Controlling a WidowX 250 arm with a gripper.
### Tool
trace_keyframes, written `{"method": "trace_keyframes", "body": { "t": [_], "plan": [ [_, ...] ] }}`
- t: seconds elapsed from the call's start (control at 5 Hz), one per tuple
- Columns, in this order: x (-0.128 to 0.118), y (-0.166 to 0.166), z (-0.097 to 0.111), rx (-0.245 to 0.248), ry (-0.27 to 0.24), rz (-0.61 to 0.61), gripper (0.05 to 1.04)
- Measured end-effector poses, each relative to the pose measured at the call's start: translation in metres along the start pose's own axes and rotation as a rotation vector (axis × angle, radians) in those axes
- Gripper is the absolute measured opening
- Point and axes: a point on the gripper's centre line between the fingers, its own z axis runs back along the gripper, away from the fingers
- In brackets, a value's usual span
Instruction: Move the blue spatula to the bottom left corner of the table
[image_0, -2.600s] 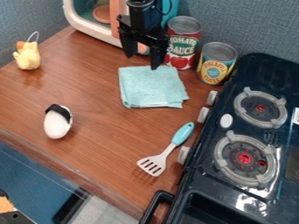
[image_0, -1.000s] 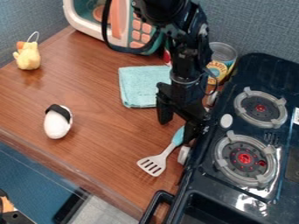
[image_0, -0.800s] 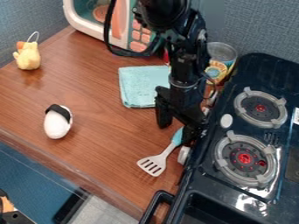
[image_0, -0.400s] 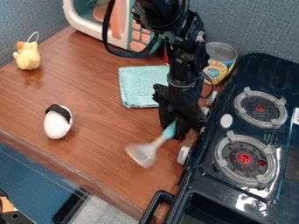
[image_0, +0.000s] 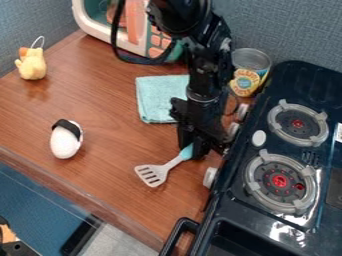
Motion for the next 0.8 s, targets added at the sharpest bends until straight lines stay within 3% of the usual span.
{"method": "trace_keyframes", "body": {
  "t": [0.2,0.4,0.6,0.8],
  "plan": [
    [-0.007,0.013,0.012,-0.01,-0.008,0.053,0.318],
    [-0.016,0.04,0.058,-0.031,-0.127,0.179,0.317],
    [-0.043,0.075,0.086,0.004,-0.162,0.299,0.317],
    [-0.072,0.117,0.096,0.036,-0.156,0.365,0.318]
  ]
}}
